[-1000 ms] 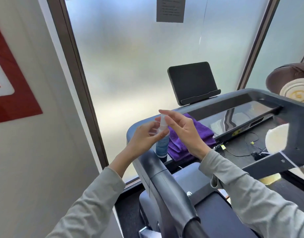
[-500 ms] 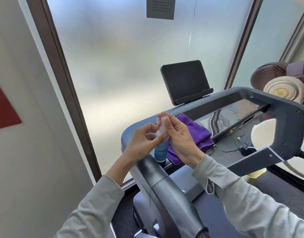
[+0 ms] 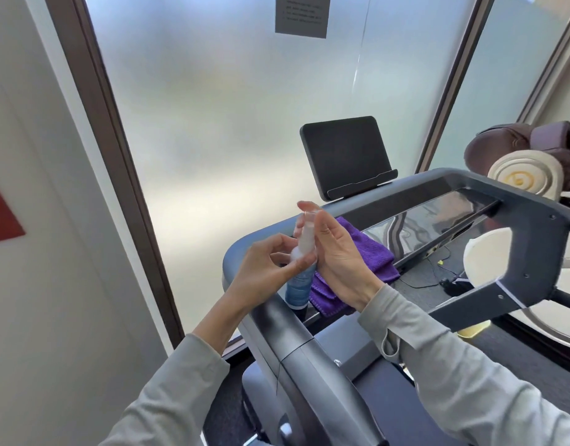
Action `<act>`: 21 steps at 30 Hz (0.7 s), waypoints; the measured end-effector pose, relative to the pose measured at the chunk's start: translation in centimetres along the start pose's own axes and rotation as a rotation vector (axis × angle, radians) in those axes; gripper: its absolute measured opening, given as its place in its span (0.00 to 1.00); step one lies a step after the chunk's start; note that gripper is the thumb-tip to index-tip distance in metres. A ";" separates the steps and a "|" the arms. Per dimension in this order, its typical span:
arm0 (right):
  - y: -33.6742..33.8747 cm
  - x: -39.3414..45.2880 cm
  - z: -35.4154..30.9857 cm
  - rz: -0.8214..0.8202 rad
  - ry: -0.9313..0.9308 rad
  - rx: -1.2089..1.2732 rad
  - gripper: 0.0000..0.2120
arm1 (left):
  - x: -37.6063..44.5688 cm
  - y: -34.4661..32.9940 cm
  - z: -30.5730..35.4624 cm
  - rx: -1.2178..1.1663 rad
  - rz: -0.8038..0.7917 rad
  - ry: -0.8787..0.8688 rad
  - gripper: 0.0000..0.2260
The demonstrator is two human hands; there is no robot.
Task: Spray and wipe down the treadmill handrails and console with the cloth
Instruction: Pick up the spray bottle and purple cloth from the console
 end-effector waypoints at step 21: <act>0.0 -0.4 2.6 -0.258 -0.083 -1.428 0.05 | -1.5 6.5 1.7 -0.100 0.274 -0.036 0.16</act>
Point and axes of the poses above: each hand's wrist, its own x-axis towards the middle knuckle, its own y-axis out of the back of the hand, z = x × y, the point moved 10 cm from there along x, towards the middle knuckle, and after that the axes turned 15 degrees about x, right-handed, at the moved point
